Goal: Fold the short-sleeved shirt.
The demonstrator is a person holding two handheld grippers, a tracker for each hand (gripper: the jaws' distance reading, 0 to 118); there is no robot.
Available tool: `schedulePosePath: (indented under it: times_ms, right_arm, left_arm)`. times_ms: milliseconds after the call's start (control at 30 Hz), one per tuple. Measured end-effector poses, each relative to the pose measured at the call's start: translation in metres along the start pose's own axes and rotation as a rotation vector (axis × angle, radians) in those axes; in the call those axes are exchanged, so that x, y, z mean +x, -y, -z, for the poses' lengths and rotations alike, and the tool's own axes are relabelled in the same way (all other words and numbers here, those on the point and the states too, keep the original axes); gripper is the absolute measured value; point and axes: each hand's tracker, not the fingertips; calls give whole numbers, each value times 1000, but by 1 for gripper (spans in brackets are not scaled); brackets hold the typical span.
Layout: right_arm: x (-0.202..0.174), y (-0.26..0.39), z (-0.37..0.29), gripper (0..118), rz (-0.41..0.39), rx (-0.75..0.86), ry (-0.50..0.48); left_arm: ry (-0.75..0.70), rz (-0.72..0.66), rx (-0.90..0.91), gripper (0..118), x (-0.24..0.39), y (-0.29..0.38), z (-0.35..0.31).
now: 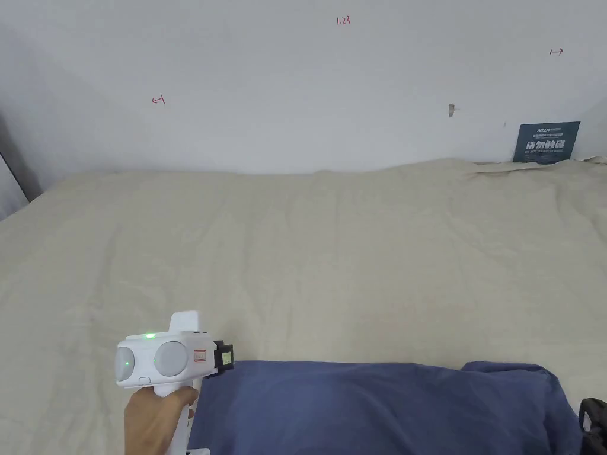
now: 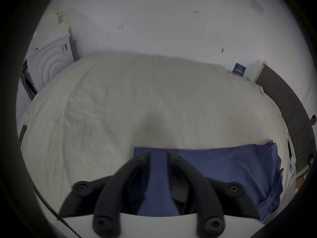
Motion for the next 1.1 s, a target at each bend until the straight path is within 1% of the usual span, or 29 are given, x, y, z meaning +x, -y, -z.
schedulePosePath:
  times_ms: [67, 100, 133, 200, 267, 433, 467, 500, 533, 567, 633, 667, 767, 833, 900, 967, 1033, 1100]
  right_arm:
    - [0, 0, 3, 0, 4, -8, 7]
    - [0, 0, 5, 0, 7, -12, 10]
    - [1, 1, 7, 0, 10, -16, 13]
    - [1, 2, 9, 0, 7, -28, 21]
    - [2, 4, 12, 0, 10, -40, 27]
    - [3, 8, 15, 0, 6, -61, 36]
    - [4, 8, 15, 0, 6, -65, 37]
    - [4, 9, 16, 0, 7, -68, 37]
    - [4, 9, 17, 0, 8, -73, 38]
    - [4, 9, 18, 0, 5, -77, 39]
    - [7, 9, 20, 0, 0, -82, 43]
    - [8, 9, 22, 0, 0, -87, 41]
    - [14, 4, 33, 0, -4, -94, 37]
    - [20, -2, 45, 0, -4, -101, 31]
    - [28, -9, 64, 0, -8, -115, 25]
    - [37, -17, 89, 0, -10, -134, 25]
    - [46, -21, 116, 0, -34, -197, 36]
    - [57, -23, 143, 2, -11, -247, 28]
  left_arm:
    - [-16, -41, -76, 59, -4, -4, 19]
    - [-13, -49, -114, 69, -5, -5, 27]
    - [0, -53, -144, 72, -8, -6, 33]
    - [-15, -38, -162, 73, -10, -6, 45]
    - [-63, -17, -202, 73, -10, -4, 51]
    - [-57, -6, -154, 70, -11, -6, 57]
    - [-58, 15, -142, 64, -7, -6, 57]
    - [-59, 35, -141, 54, -4, -6, 58]
    - [-43, 39, -148, 39, 3, -2, 50]
    - [-28, 42, -158, 21, 6, -1, 51]
    - [-7, 32, -163, 5, 11, 0, 50]
    - [-8, 35, -159, 1, 7, -9, 64]
    - [-16, 97, -155, 0, 12, -10, 61]
    - [-6, 104, -134, 0, 12, -9, 47]
    - [39, 105, -78, 0, 14, -9, 32]
    - [48, 114, -48, 0, 17, -8, 12]
    - [70, 129, -20, 0, 18, -7, -2]
    - [79, 129, 3, 0, 12, -7, -10]
